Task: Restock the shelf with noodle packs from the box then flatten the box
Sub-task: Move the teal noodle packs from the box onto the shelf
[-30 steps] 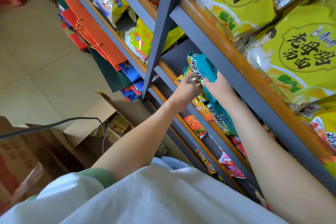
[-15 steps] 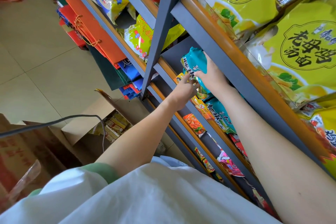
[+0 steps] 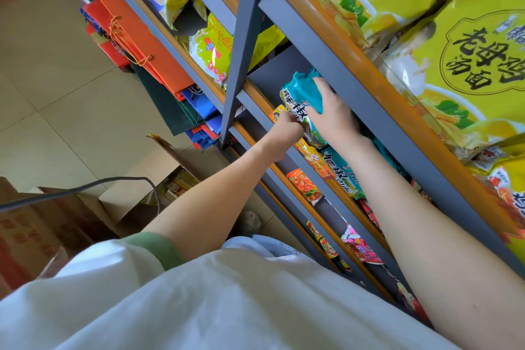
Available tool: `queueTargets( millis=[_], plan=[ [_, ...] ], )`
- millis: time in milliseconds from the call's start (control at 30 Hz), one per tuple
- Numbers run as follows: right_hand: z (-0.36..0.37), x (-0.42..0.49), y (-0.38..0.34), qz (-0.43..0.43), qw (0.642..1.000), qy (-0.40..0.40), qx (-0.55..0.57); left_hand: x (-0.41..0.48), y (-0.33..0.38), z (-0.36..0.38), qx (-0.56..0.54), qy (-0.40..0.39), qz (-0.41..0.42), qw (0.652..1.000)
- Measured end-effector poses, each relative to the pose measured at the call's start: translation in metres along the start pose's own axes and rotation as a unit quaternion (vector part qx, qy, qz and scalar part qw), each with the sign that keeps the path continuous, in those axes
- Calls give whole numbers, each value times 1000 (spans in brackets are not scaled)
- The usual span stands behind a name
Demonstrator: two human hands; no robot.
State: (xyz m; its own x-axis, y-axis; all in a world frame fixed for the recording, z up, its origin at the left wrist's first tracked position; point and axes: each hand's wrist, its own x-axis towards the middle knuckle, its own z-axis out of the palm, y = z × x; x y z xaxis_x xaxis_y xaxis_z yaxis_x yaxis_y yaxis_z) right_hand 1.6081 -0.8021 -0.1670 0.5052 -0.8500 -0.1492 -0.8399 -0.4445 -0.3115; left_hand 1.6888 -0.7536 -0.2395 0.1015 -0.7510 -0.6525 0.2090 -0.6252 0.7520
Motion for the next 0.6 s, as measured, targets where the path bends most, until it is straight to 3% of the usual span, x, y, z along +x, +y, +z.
queueTargets(
  millis=[133,433,600],
  plan=[
    [6,6,1,13,999,-7,-31,11,-2,5,5,12,4,1000],
    [2,8,-13,-27,995,-30,-93,15,3,3,-90,-35,23,995],
    [6,7,-19,-27,996,-46,-75,13,-2,1,-124,-61,43,989]
  ],
)
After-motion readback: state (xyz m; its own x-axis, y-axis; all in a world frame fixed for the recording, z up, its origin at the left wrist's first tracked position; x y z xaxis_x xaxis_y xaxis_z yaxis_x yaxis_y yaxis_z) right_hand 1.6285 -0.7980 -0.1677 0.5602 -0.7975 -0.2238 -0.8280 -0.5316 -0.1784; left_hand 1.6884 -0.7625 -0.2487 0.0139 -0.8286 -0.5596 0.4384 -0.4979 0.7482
